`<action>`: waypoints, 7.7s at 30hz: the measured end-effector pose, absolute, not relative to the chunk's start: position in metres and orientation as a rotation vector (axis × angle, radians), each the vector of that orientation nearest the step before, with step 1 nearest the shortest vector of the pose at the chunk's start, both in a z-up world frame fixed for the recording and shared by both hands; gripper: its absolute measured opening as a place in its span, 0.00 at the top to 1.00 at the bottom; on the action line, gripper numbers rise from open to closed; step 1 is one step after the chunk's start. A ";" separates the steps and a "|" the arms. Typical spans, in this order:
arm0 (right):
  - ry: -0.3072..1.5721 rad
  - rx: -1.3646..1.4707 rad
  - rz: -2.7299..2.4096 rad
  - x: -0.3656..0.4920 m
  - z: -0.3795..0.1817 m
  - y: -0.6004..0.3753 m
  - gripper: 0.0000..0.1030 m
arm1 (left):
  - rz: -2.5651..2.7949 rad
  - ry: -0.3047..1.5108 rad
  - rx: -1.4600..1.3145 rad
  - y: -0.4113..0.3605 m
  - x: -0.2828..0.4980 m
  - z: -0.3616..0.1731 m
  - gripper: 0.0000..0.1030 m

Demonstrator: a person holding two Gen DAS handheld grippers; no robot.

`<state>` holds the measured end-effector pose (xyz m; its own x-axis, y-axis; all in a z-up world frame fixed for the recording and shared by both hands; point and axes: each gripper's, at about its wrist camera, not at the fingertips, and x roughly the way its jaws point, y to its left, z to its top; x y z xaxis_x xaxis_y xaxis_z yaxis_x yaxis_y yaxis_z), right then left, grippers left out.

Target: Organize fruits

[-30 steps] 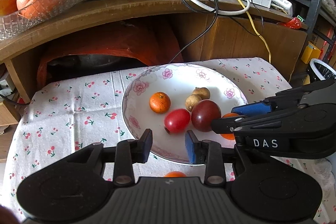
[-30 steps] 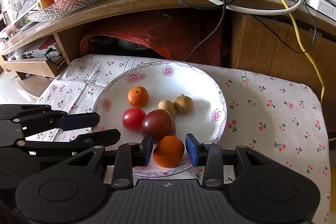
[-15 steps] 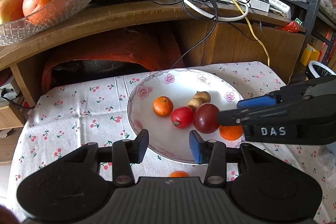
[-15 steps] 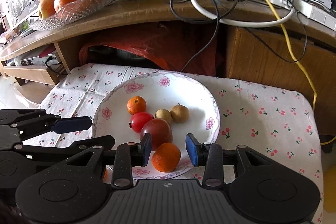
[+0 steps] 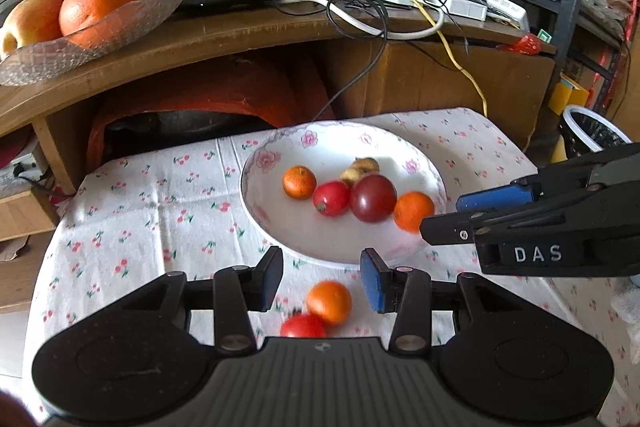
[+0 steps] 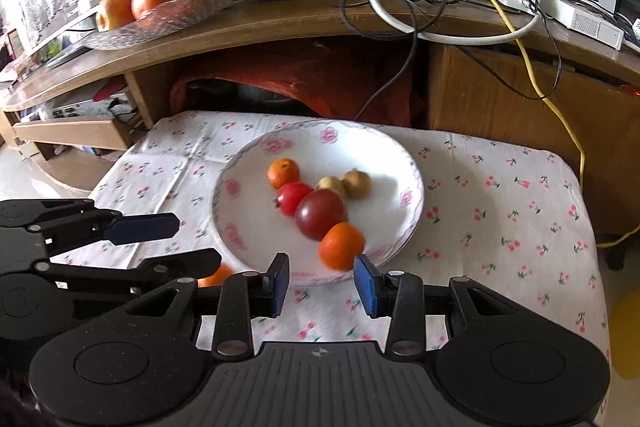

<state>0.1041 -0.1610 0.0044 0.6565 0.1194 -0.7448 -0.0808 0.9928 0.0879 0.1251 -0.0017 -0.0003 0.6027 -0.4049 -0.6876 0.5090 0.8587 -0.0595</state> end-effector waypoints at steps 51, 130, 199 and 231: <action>0.975 0.356 0.193 0.139 -0.039 -0.123 0.71 | -0.543 0.841 0.199 0.020 0.081 -0.011 0.51; 1.016 0.021 0.312 0.126 -0.032 -0.127 0.69 | -0.484 0.875 0.209 0.017 0.120 -0.037 0.65; 0.850 0.016 0.186 0.148 -0.001 -0.166 0.75 | -0.465 0.780 0.239 -0.037 0.163 -0.016 0.65; 0.859 0.162 0.045 0.078 0.017 -0.183 0.59 | -0.349 0.748 0.127 -0.013 0.114 0.010 0.18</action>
<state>0.0783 -0.1834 0.0167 0.6532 0.1043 -0.7500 0.0259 0.9868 0.1598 0.1141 -0.0127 0.0096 0.6788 -0.2648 -0.6849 0.3544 0.9350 -0.0102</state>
